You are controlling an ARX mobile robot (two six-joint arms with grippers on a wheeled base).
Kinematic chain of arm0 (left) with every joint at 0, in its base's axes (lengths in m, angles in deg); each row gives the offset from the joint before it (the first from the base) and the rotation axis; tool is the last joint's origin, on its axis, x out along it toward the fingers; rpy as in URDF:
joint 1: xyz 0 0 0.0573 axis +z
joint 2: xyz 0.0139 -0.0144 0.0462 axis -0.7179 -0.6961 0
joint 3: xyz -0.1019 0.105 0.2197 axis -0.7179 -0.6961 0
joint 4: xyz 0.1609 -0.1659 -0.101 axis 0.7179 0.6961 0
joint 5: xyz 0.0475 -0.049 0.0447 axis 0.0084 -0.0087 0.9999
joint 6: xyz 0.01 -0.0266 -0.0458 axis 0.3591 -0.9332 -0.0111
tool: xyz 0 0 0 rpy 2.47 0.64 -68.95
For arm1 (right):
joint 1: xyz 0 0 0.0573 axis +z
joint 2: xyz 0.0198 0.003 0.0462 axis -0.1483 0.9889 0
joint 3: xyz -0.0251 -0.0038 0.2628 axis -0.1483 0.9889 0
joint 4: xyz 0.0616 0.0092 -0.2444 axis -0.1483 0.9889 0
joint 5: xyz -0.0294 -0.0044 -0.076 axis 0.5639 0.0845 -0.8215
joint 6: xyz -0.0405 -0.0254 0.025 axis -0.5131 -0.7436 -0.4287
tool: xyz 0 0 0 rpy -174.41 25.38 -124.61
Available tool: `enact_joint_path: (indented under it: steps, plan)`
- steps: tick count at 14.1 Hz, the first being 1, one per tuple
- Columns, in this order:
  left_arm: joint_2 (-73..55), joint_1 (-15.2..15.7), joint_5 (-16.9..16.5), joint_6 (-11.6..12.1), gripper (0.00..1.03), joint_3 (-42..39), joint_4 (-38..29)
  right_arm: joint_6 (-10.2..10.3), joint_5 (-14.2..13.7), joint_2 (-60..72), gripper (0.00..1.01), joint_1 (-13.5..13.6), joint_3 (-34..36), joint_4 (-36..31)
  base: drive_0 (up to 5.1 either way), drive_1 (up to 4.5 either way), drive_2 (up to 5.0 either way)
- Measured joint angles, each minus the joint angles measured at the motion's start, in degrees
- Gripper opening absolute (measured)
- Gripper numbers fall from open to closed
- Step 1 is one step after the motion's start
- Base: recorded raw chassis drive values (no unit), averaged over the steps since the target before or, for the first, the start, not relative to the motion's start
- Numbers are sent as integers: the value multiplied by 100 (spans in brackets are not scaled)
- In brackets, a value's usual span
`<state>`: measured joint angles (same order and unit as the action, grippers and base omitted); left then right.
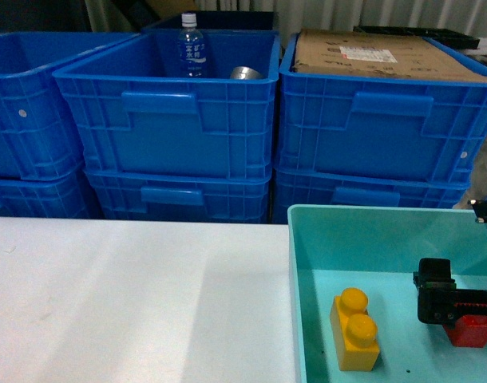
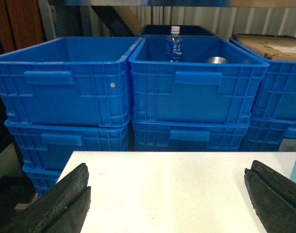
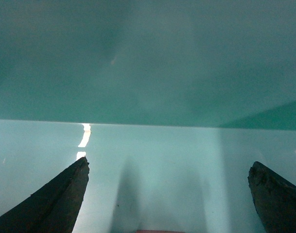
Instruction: Pick red block from blue box to shelf
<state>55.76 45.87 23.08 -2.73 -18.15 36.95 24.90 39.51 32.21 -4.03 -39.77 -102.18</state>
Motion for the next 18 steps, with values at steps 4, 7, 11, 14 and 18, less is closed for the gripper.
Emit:
enact_joint_path:
  steps: [4,7,11,14,18]
  plan:
    - [0,0,2,0,98,0,0,7,-109,238,98,46,107,-197,0,0,0]
    - [0,0,2,0,98,0,-2,7,-129,315,85,76,107,-273,0,0,0]
    - [0,0,2,0,98,0,-2,-4,-118,315,36,76,118,-304,0,0,0]
    - [0,0,0,0,98,0,-2,-68,-35,-361,28,216,332,-24,0,0,0]
    - [0,0,0,0,98,0,-4,-514,179,-3333,28,-15,710,599,0,0,0]
